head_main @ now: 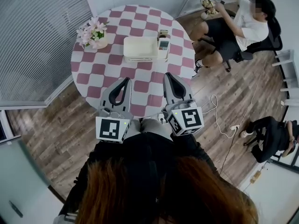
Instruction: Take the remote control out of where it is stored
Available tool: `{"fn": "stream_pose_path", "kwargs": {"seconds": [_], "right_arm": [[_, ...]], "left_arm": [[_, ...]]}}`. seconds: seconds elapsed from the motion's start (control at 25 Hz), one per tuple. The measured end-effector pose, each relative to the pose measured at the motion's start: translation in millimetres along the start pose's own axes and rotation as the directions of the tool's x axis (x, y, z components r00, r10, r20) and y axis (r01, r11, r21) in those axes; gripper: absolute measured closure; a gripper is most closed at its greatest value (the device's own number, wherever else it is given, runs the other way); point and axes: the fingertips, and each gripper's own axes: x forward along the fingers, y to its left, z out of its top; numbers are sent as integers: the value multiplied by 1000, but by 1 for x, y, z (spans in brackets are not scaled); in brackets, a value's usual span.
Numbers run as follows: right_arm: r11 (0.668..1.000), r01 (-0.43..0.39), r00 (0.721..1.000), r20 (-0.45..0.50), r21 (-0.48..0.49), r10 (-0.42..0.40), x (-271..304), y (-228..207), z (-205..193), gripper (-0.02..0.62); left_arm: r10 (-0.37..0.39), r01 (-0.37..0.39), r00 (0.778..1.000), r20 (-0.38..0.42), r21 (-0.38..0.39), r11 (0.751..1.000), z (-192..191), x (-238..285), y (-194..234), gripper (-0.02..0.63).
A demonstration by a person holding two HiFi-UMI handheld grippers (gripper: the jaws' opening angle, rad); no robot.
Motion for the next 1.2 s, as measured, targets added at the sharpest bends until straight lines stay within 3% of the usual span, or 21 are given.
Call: {"fn": "stream_pose_path", "kwargs": {"seconds": [0.36,1.2], "right_arm": [[1000,18,999,-50,24,-16,18,-18,-24,580],[988,157,973,-174,1,-154,130,-107,-88,580]], "left_arm": [[-44,44,998,46,-2,999,12,0,-19,597],[26,-28,999,31,49,998,19,-16,-24,597]]}}
